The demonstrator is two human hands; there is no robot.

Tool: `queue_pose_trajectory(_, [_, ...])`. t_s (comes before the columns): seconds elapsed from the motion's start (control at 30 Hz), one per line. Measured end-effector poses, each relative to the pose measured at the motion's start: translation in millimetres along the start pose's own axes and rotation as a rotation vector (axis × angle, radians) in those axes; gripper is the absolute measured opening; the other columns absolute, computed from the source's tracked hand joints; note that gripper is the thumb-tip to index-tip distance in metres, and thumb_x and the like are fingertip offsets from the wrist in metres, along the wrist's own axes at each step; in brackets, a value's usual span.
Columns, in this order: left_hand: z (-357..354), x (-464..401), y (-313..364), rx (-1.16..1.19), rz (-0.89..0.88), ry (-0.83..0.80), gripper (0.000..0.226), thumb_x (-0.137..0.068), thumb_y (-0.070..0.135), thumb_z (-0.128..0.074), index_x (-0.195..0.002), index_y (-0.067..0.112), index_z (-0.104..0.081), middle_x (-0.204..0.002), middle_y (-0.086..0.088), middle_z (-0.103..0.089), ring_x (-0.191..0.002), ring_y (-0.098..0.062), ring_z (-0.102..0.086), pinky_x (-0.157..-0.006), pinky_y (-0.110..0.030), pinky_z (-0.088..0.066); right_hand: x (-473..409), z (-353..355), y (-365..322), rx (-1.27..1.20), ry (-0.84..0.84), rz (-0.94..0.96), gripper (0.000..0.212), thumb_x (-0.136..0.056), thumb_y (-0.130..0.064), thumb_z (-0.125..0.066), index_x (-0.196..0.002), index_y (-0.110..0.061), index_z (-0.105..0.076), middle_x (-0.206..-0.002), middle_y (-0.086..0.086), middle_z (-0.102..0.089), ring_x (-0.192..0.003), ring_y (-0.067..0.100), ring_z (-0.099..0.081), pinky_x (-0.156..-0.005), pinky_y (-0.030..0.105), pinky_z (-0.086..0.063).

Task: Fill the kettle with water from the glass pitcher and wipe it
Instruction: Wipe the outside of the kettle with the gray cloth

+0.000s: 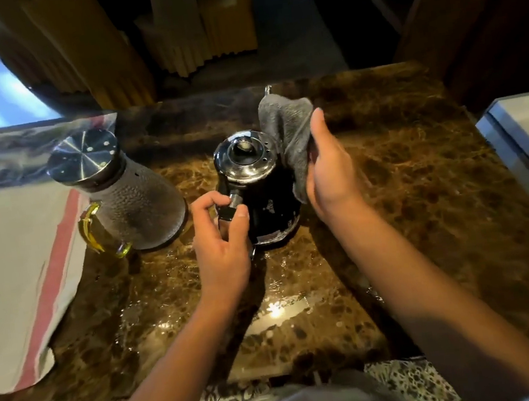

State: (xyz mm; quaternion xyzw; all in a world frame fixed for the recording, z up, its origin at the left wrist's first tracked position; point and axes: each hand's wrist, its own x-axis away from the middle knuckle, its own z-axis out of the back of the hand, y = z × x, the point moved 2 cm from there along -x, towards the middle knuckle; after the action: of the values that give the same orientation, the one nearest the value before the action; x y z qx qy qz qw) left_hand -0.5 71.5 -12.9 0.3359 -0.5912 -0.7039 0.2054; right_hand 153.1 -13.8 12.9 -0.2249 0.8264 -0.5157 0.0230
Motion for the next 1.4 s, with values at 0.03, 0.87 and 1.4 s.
queue_pose_trajectory(0.03, [1, 0, 1, -0.017, -0.002, -0.009, 0.015, -0.096, 0.034, -0.055, -0.107, 0.040, -0.047, -0.069, -0.006, -0.047, -0.051, -0.034, -0.043, -0.041, -0.052, -0.032, 4, -2, 6, 0.021, 0.008, -0.014, 0.062, -0.094, -0.061, -0.057, -0.130, -0.012, -0.070, -0.133, 0.007, -0.072, -0.128, 0.021, -0.066, -0.117, 0.046, -0.046])
queue_pose_trajectory(0.87, [-10, 2, 1, -0.067, 0.043, 0.119, 0.020, -0.100, 0.019, -0.053, -0.104, 0.038, -0.049, -0.068, 0.003, -0.049, -0.050, -0.019, -0.045, -0.043, -0.032, -0.036, -32, 29, 48, 0.436, -0.190, -0.083, 0.028, -0.110, -0.034, -0.047, -0.124, -0.027, -0.070, -0.115, -0.014, -0.074, -0.111, -0.001, -0.067, -0.098, 0.019, -0.051])
queue_pose_trajectory(1.4, [-3, -7, -7, 0.090, 0.033, -0.035, 0.011, -0.095, 0.026, -0.053, -0.105, 0.028, -0.048, -0.053, 0.004, -0.038, -0.039, -0.011, -0.032, -0.039, -0.022, -0.027, -43, 3, 20, 0.558, -0.234, 0.084, 0.038, -0.099, -0.046, -0.052, -0.099, -0.023, -0.082, -0.096, -0.007, -0.079, -0.097, 0.010, -0.072, -0.095, 0.040, -0.056])
